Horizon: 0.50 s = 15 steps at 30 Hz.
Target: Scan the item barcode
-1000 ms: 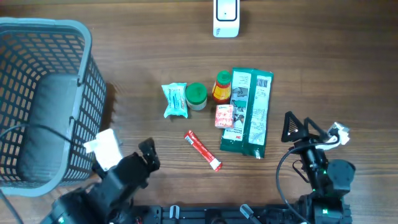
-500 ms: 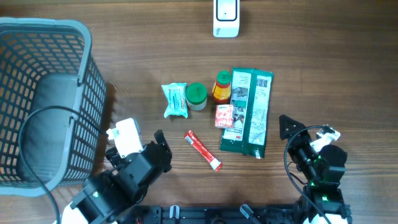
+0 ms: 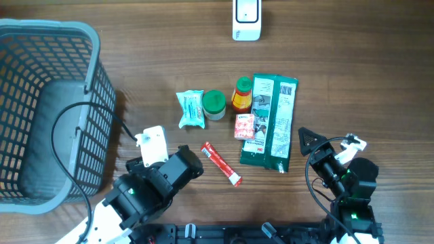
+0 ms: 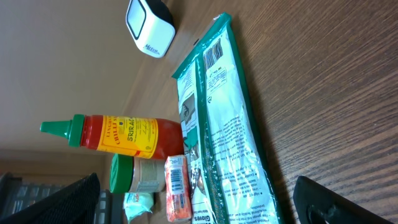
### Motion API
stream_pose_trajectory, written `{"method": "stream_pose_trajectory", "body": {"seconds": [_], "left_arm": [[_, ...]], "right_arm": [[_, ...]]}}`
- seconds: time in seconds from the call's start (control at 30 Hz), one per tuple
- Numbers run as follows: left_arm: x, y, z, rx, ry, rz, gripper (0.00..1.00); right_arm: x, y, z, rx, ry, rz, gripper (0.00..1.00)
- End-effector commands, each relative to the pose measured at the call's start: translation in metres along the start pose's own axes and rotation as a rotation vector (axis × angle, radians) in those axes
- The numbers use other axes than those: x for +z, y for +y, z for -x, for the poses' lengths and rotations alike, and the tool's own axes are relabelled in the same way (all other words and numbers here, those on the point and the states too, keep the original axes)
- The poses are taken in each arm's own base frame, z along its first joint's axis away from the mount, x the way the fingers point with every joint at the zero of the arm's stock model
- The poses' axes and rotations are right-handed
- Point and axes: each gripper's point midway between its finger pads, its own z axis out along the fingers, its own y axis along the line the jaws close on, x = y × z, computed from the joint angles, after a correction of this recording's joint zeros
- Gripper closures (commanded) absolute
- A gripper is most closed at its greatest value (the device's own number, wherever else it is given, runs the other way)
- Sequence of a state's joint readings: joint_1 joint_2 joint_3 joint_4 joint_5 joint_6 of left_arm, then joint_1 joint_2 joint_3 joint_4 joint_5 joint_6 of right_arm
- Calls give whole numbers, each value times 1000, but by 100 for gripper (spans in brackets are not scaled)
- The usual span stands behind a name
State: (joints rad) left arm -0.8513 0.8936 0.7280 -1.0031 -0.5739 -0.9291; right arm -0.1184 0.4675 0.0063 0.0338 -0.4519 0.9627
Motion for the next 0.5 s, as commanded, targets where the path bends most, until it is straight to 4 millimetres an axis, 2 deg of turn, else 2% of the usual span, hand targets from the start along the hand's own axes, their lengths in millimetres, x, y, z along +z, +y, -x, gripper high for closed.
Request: {"method": "stream_pose_trajectory", "body": {"seconds": [0.0, 0.1, 0.2, 0.37, 0.47], "left_arm": [[2, -1, -4, 30, 14, 6, 0], [5, 4, -3, 6, 21, 25, 0], [14, 27, 8, -104, 24, 101, 0], [22, 79, 27, -320, 2, 258, 0], [22, 86, 29, -344, 0, 276, 0]], "right_arm": [[0, 1, -3, -22, 17, 10, 0], [0, 2, -4, -22, 23, 13, 0], [0, 2, -4, -22, 25, 15, 0], [0, 2, -5, -44, 30, 17, 0], [0, 2, -6, -46, 32, 15, 0]]}}
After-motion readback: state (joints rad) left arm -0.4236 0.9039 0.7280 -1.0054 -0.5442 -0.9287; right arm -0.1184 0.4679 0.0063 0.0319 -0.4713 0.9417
